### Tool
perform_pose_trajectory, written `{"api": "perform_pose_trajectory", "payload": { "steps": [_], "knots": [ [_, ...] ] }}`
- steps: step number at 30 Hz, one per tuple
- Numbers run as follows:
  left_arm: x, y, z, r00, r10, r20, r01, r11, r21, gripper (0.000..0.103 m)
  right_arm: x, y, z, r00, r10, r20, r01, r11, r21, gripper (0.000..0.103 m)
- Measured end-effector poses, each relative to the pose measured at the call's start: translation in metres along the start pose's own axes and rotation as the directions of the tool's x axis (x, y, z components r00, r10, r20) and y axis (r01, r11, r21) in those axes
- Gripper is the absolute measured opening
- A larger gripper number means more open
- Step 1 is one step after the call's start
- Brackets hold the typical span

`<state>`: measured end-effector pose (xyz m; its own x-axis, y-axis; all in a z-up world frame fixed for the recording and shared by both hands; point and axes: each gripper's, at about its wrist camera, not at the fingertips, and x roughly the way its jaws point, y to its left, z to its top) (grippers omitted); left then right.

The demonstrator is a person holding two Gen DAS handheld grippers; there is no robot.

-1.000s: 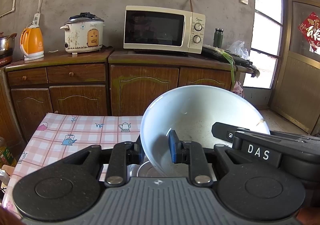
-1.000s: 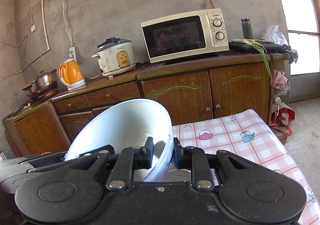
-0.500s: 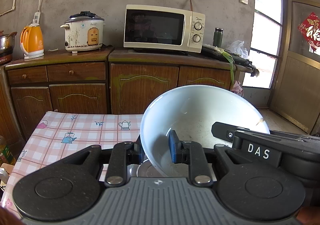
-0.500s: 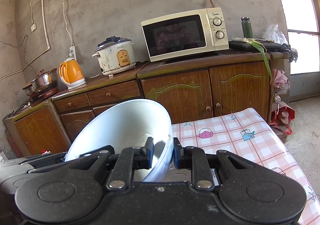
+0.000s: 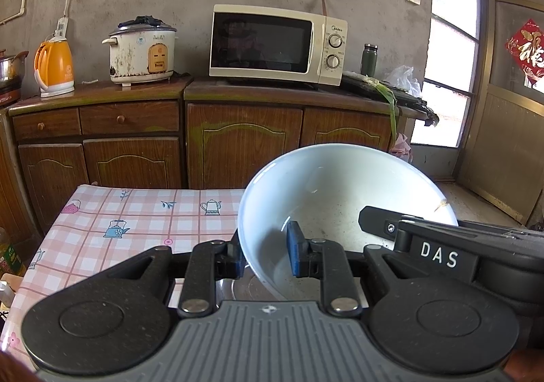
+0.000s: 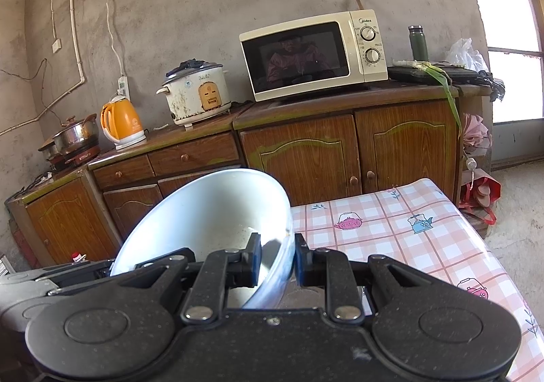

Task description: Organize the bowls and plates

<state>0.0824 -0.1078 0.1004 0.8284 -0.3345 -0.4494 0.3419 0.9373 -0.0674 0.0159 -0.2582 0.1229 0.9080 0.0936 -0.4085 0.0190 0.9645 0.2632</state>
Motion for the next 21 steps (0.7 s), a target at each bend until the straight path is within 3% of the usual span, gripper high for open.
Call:
{"api": "perform_pose_trajectory", "payload": {
  "steps": [21],
  "knots": [
    [-0.002,-0.001,-0.010,1.000,-0.007,-0.007,0.007,1.000,0.006,0.022,-0.002,0.001,-0.010,1.000,0.000,-0.002,0.000,1.000,0.004,0.026]
  ]
}}
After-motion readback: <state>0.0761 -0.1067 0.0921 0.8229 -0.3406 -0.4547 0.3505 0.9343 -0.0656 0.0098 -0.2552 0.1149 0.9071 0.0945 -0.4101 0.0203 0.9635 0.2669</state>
